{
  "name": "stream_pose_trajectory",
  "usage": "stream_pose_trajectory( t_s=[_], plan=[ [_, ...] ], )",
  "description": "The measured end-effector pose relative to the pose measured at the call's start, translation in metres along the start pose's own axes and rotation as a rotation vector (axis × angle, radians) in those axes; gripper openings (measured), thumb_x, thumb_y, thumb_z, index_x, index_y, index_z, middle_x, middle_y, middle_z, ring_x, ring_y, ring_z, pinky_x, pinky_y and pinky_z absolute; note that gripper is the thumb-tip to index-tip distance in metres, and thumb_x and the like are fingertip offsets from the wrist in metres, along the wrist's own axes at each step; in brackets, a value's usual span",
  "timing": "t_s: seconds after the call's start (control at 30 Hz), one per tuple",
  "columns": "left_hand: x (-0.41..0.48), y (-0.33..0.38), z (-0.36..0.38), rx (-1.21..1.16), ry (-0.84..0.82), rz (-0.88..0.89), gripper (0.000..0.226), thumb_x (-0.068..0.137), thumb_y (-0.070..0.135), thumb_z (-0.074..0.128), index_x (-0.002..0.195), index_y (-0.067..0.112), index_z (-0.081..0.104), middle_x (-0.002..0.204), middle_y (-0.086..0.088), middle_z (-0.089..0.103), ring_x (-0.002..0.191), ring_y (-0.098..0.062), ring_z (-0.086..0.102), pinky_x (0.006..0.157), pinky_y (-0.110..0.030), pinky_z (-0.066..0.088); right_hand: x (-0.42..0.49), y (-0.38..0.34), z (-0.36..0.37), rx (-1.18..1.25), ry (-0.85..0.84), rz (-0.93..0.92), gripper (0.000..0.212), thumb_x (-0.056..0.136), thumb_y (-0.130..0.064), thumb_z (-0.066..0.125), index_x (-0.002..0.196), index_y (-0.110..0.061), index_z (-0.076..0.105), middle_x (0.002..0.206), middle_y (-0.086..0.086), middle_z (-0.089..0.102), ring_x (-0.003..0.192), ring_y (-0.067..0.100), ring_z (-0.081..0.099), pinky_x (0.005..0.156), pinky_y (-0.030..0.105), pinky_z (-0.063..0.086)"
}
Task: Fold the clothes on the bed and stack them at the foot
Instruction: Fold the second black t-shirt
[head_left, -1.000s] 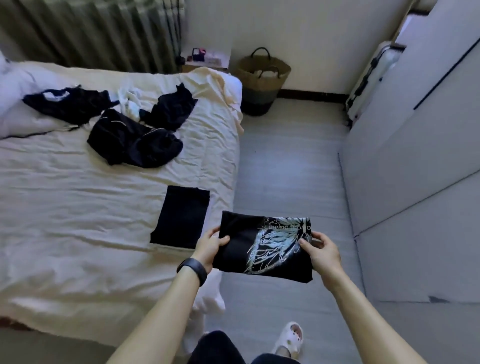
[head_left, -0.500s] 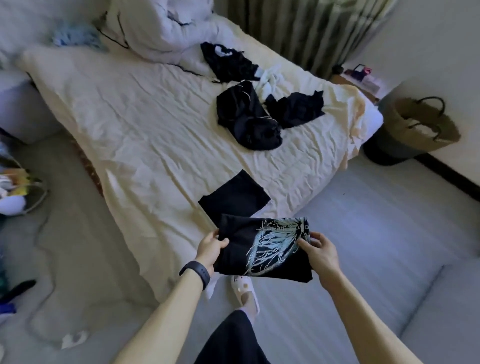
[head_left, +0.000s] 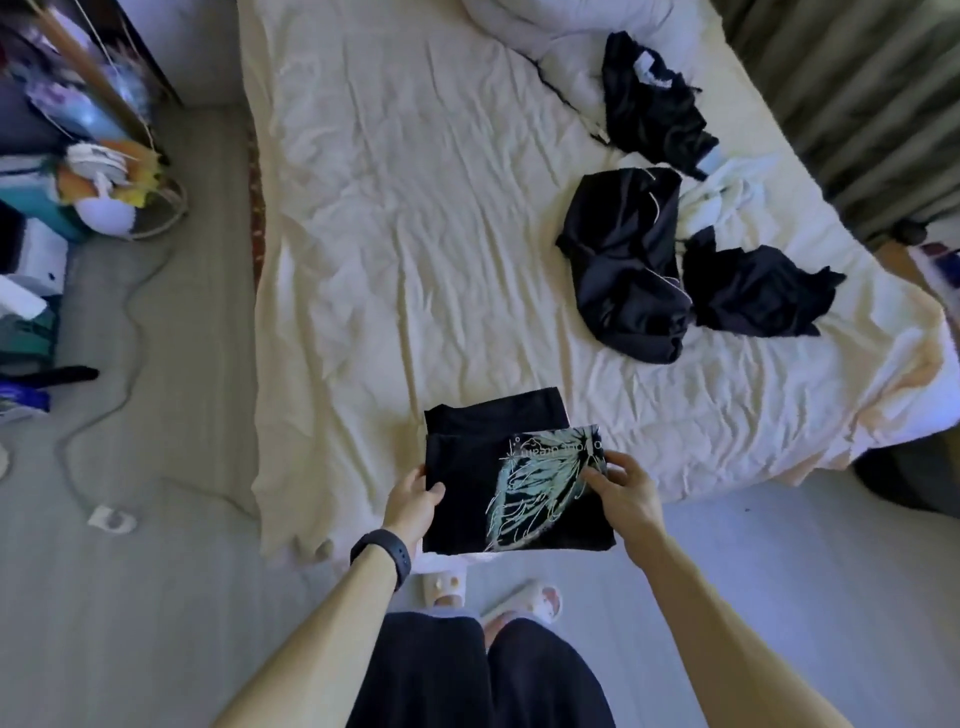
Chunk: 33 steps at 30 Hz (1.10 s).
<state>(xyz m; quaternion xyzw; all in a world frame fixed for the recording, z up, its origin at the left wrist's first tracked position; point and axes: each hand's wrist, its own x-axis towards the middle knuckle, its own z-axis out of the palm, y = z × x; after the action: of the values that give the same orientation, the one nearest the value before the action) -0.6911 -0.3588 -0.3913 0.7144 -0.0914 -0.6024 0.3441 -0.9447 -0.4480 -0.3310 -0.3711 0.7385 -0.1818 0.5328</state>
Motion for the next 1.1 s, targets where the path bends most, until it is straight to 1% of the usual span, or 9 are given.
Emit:
stream_pose_trajectory(
  t_s=[0.07,0.17,0.43,0.63,0.77,0.83,0.93,1.0,1.1],
  plan=[
    [0.013,0.002,0.006,-0.006,0.038,-0.009,0.042,0.102,0.009,0.054,0.143,0.015,0.05,0.141,-0.005,0.056,0.128,-0.024,0.055,0.106,-0.042,0.047,0.031,-0.009,0.006,-0.037,-0.038,-0.02,0.021,0.096,-0.014,0.07,0.115,-0.021,0.065,0.101,0.003,0.074,0.085,0.022,0.072,0.081,0.041,0.059],
    [0.034,0.006,0.015,0.073,0.117,0.021,0.034,0.102,0.013,0.053,0.136,0.018,0.051,0.117,0.001,0.065,0.1,-0.016,0.063,0.085,-0.033,0.052,0.075,-0.012,0.017,-0.054,-0.076,-0.026,0.024,0.096,-0.013,0.069,0.118,-0.02,0.063,0.101,0.004,0.072,0.088,0.024,0.07,0.085,0.041,0.058],
    [0.076,-0.004,0.039,0.153,0.244,0.003,0.034,0.1,0.019,0.056,0.134,0.021,0.051,0.117,0.001,0.068,0.109,-0.023,0.064,0.099,-0.043,0.051,0.166,0.009,0.037,-0.145,-0.152,0.031,0.024,0.093,-0.02,0.073,0.114,-0.029,0.064,0.109,0.004,0.073,0.101,0.029,0.071,0.094,0.052,0.057],
    [0.08,-0.014,0.052,0.107,0.369,0.078,0.03,0.098,0.027,0.061,0.125,0.036,0.056,0.109,0.022,0.067,0.096,0.008,0.063,0.072,-0.007,0.045,0.183,0.019,0.038,-0.125,-0.144,0.035,0.024,0.093,-0.022,0.073,0.111,-0.034,0.064,0.109,0.001,0.073,0.102,0.027,0.071,0.092,0.051,0.058],
    [0.074,-0.012,0.055,0.137,0.389,0.094,0.039,0.098,0.03,0.061,0.133,0.04,0.049,0.109,0.021,0.064,0.104,-0.006,0.064,0.073,-0.009,0.043,0.172,0.016,0.035,-0.213,-0.08,-0.017,0.018,0.092,-0.03,0.07,0.105,-0.041,0.063,0.107,-0.007,0.071,0.099,0.022,0.07,0.085,0.041,0.058],
    [0.069,-0.012,0.056,0.287,0.47,0.199,0.053,0.097,0.03,0.062,0.146,0.031,0.041,0.128,0.015,0.055,0.12,-0.014,0.054,0.089,-0.017,0.043,0.162,0.016,0.035,-0.352,-0.012,-0.127,0.029,0.093,-0.033,0.069,0.12,-0.027,0.061,0.119,0.001,0.067,0.103,0.024,0.067,0.086,0.037,0.052],
    [0.066,-0.017,0.061,0.786,0.667,0.415,0.067,0.094,0.043,0.059,0.153,0.023,0.034,0.155,-0.01,0.036,0.143,-0.029,0.034,0.113,-0.045,0.031,0.144,0.023,0.044,-0.643,0.137,-0.609,0.048,0.094,-0.028,0.068,0.136,-0.008,0.054,0.139,0.017,0.053,0.122,0.037,0.054,0.102,0.05,0.043],
    [0.07,-0.019,0.071,1.049,0.548,0.58,0.072,0.092,0.053,0.052,0.156,0.029,0.03,0.164,-0.01,0.023,0.15,-0.03,0.022,0.118,-0.052,0.019,0.138,0.026,0.058,-0.79,0.13,-0.875,0.052,0.097,-0.036,0.061,0.144,-0.015,0.052,0.153,0.013,0.045,0.138,0.034,0.044,0.109,0.051,0.035],
    [0.09,-0.02,0.084,1.228,0.396,0.713,0.07,0.096,0.06,0.041,0.159,0.036,0.021,0.169,0.0,0.009,0.156,-0.021,0.007,0.122,-0.055,0.006,0.147,0.033,0.074,-0.962,-0.024,-0.89,0.056,0.103,-0.05,0.045,0.156,-0.034,0.038,0.168,0.002,0.024,0.156,0.025,0.017,0.122,0.054,0.018]
  ],
)
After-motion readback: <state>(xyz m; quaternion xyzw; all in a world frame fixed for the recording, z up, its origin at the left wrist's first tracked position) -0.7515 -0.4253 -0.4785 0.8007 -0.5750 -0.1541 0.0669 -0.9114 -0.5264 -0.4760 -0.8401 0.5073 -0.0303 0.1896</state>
